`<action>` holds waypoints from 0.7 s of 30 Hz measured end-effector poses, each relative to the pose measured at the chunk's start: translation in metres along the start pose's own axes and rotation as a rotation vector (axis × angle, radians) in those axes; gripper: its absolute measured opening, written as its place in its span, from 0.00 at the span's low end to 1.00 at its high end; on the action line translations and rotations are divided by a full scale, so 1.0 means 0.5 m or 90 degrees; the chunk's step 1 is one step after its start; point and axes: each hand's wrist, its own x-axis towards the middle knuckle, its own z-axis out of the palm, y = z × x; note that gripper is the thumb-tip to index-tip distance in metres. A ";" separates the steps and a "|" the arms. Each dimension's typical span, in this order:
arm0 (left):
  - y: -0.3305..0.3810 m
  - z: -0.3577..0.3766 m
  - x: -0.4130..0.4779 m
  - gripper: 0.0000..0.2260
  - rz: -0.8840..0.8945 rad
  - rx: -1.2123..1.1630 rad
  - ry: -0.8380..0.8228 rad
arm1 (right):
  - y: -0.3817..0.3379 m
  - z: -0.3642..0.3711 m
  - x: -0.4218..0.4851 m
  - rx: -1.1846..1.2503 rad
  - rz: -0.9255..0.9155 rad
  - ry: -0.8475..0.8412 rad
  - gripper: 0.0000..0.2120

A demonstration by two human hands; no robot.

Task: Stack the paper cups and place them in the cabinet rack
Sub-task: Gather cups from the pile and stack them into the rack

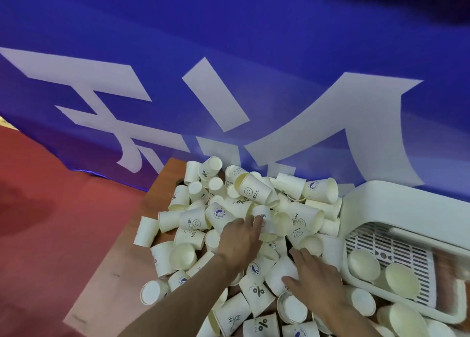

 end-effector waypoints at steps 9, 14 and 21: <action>-0.033 -0.010 0.038 0.12 0.017 0.012 -0.012 | -0.034 0.003 0.029 0.106 0.066 -0.001 0.19; -0.052 -0.063 0.009 0.22 -0.011 0.024 -0.047 | -0.078 -0.051 0.063 0.020 0.059 0.003 0.12; -0.041 -0.133 -0.030 0.15 -0.041 -0.099 -0.012 | -0.110 -0.107 0.061 -0.075 0.033 0.077 0.06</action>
